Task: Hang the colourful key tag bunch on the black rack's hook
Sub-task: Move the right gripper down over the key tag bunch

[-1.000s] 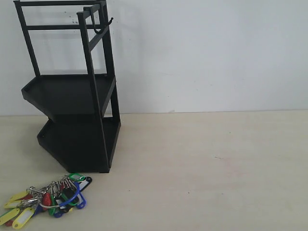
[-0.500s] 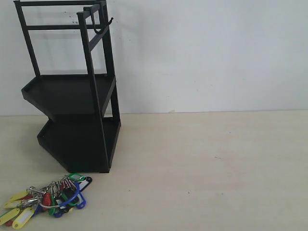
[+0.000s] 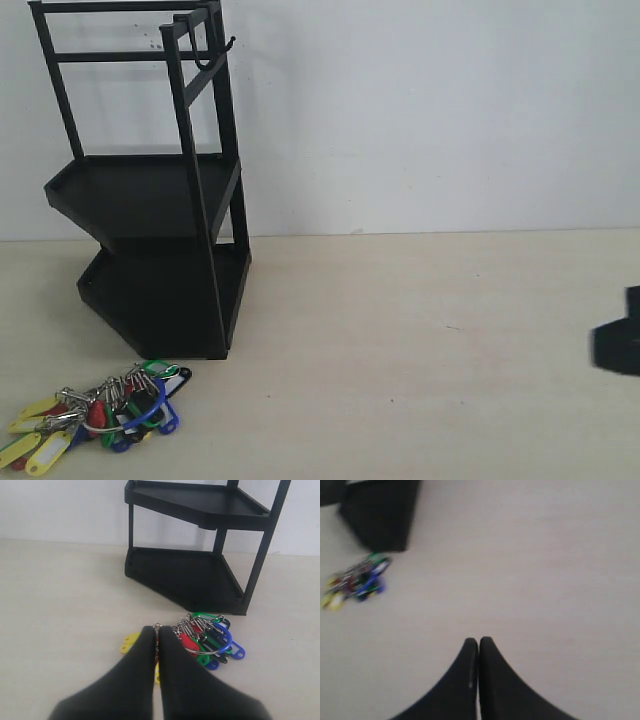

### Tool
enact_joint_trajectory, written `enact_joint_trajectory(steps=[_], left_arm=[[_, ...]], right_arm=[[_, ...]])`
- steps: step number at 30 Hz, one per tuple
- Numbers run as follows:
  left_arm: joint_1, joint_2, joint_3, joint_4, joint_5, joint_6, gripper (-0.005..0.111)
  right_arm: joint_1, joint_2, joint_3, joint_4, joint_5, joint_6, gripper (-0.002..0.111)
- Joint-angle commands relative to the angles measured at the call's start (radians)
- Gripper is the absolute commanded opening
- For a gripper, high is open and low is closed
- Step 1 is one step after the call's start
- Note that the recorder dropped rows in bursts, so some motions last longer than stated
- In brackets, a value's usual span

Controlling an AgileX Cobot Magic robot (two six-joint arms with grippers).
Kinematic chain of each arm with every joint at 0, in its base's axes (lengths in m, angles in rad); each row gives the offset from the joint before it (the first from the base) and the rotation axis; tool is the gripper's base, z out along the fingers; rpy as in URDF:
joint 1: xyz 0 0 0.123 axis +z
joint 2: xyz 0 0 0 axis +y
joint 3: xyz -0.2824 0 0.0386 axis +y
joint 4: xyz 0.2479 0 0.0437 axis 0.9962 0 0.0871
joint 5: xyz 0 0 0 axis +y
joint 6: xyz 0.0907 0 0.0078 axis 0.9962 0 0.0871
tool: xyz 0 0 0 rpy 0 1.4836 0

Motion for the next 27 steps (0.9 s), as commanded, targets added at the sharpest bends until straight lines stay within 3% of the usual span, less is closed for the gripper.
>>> enact_joint_trajectory(steps=[1, 6, 13, 18, 27], left_arm=[[-0.001, -0.002, -0.001, 0.005, -0.008, 0.003, 0.004], [-0.001, -0.002, -0.001, 0.005, -0.008, 0.003, 0.004], [-0.001, -0.002, -0.001, 0.005, -0.008, 0.003, 0.004], [-0.001, -0.002, -0.001, 0.005, -0.008, 0.003, 0.004], [-0.001, -0.002, -0.001, 0.005, -0.008, 0.003, 0.004]], right_arm=[[0.084, 0.125, -0.006, 0.533, 0.008, -0.443, 0.0], [0.277, 0.309, -0.006, 0.78, -0.154, -0.639, 0.0], [0.559, 0.547, -0.095, 0.838, -0.503, -0.681, 0.0], [0.62, 0.758, -0.242, 0.851, -0.523, -0.675, 0.0], [0.622, 1.09, -0.501, 0.949, -0.485, -0.628, 0.002]])
